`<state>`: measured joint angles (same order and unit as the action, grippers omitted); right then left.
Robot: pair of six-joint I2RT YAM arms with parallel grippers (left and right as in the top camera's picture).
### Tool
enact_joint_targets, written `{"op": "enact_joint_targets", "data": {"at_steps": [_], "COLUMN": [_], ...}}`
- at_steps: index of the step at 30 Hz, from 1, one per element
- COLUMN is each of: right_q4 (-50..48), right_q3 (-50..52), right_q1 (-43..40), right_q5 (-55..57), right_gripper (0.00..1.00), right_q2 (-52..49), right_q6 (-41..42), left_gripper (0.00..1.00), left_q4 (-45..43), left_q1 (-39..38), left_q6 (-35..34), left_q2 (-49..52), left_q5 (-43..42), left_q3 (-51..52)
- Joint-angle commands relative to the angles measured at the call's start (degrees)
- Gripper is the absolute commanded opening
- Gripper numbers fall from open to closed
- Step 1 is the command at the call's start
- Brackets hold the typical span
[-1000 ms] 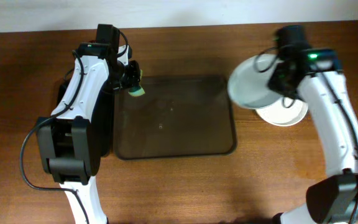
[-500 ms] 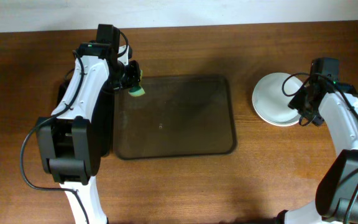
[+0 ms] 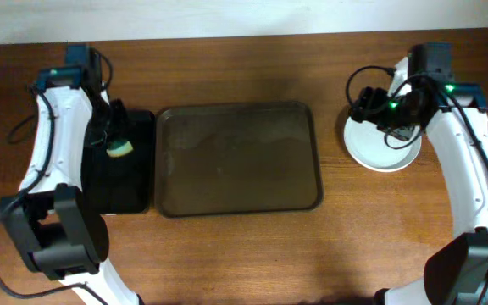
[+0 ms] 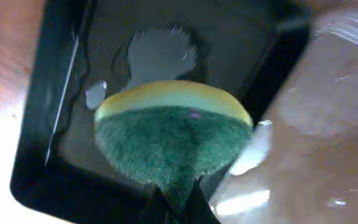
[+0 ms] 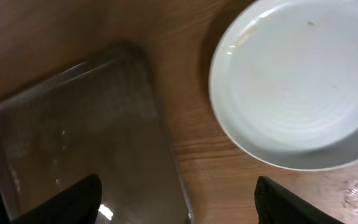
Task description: Clean dirty plates on tray and stack at the side
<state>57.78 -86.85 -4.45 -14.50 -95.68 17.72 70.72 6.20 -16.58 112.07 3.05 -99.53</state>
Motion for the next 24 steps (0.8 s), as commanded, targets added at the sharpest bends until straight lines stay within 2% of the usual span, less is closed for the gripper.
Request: {"op": "enact_joint_targets", "data": {"at_steps": [1, 4, 5, 7, 8, 10, 13, 15, 18, 24], "right_q4": [-0.35, 1.11, 1.42, 1.4, 1.4, 1.62, 1.81, 2.08, 3.02, 4.04], "right_q3": [-0.57, -0.57, -0.57, -0.57, -0.57, -0.59, -0.61, -0.61, -0.61, -0.61], "right_q1": [1.75, 1.86, 1.86, 1.86, 1.86, 1.86, 1.86, 1.86, 1.86, 1.86], "right_q5": [0.17, 0.15, 0.13, 0.17, 0.24, 1.75, 1.88, 2.16, 6.45, 6.62], "right_gripper": [0.79, 0.79, 0.79, 0.78, 0.78, 0.77, 0.77, 0.75, 0.75, 0.75], "right_q2": [0.59, 0.59, 0.59, 0.59, 0.59, 0.63, 1.01, 1.75, 5.09, 15.78], "right_q6": [-1.05, -1.55, -2.14, -2.29, -2.32, -2.51, -2.75, -4.31, -4.63, -8.94], "left_gripper": [0.01, 0.01, 0.07, 0.55, 0.67, 0.79, 0.84, 0.99, 0.99, 0.99], "left_q4": [-6.91, -12.24, -12.76, -13.97, -14.4, -14.67, -14.56, -14.27, -14.32, -14.32], "left_q1": [-0.22, -0.07, 0.0, -0.02, -0.02, -0.02, -0.02, -0.02, -0.02, -0.02], "left_q6": [-0.76, -0.74, -0.74, -0.76, -0.76, -0.76, -0.76, -0.76, -0.76, -0.76], "left_q2": [0.11, 0.11, 0.11, 0.11, 0.09, 0.07, -0.46, -0.44, -0.44, -0.44], "left_q5": [3.48, 6.05, 7.39, 6.99, 6.21, 5.31, 5.31, 4.87, 4.24, 4.26], "left_q3": [8.81, 12.48, 12.5, 12.5, 12.48, 12.48, 12.48, 12.48, 12.5, 12.5]}}
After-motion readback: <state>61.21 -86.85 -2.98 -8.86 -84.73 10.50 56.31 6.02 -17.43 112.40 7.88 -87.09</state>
